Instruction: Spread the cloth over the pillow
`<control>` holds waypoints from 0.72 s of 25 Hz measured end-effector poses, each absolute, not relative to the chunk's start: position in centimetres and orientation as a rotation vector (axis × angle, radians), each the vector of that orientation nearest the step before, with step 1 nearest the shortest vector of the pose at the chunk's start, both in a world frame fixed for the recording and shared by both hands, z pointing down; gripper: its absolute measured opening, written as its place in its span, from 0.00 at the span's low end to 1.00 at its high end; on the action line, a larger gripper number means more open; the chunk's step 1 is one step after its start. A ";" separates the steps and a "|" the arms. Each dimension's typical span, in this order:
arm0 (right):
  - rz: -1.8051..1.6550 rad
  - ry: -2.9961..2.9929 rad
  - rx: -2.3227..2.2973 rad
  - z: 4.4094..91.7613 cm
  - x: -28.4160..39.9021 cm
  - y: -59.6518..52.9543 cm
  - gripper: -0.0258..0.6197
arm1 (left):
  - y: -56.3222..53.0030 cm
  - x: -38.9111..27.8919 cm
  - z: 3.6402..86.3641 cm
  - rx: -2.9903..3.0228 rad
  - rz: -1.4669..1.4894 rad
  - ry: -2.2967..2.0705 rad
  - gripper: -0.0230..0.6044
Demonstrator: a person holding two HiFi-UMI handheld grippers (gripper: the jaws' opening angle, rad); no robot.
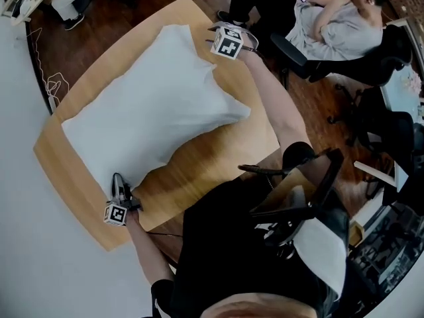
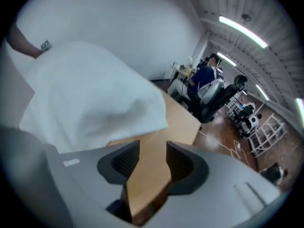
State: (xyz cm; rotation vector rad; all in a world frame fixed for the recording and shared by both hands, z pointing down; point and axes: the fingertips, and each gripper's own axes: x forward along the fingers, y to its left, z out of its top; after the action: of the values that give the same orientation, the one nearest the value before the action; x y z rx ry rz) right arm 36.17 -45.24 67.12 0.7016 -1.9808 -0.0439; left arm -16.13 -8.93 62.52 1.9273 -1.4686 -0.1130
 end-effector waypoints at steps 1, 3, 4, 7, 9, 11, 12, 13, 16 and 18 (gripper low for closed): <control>-0.037 -2.043 0.685 67.3 33.6 -46.6 0.32 | -9.0 -16.0 62.3 1.924 -0.108 -1.475 0.04; -0.064 -2.033 0.564 69.5 30.3 -48.1 0.32 | -9.4 -15.6 62.3 1.917 -0.097 -1.484 0.04; -0.090 -2.001 0.495 70.8 29.5 -48.4 0.29 | -9.6 -15.4 62.5 1.916 -0.095 -1.485 0.04; -0.148 -1.957 0.409 72.5 29.1 -49.6 0.05 | -9.9 -15.6 63.0 1.915 -0.097 -1.486 0.04; -0.173 -1.890 0.487 72.4 30.8 -51.9 0.05 | -10.1 -15.7 62.8 1.902 -0.101 -1.498 0.04; -0.157 -1.857 0.566 72.0 32.1 -53.7 0.05 | -10.2 -15.7 62.9 1.889 -0.121 -1.508 0.04; -0.129 -1.870 0.583 72.0 32.3 -53.8 0.05 | -10.2 -15.6 63.1 1.884 -0.133 -1.510 0.04; -0.095 -1.887 0.598 72.1 32.4 -53.7 0.05 | -10.1 -15.6 63.2 1.881 -0.144 -1.511 0.04; 0.018 -1.924 0.736 71.5 34.2 -53.2 0.15 | -9.4 -15.9 62.5 1.893 -0.170 -1.524 0.04; 0.040 -1.957 0.905 68.9 36.4 -52.9 0.15 | -8.9 -16.1 61.6 1.926 -0.201 -1.526 0.04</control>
State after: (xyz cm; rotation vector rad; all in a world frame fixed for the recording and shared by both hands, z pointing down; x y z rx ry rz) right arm 36.39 -52.91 68.86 0.9052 -1.9569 0.0402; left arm -16.06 -8.91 61.57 1.9257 -1.5263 -0.2008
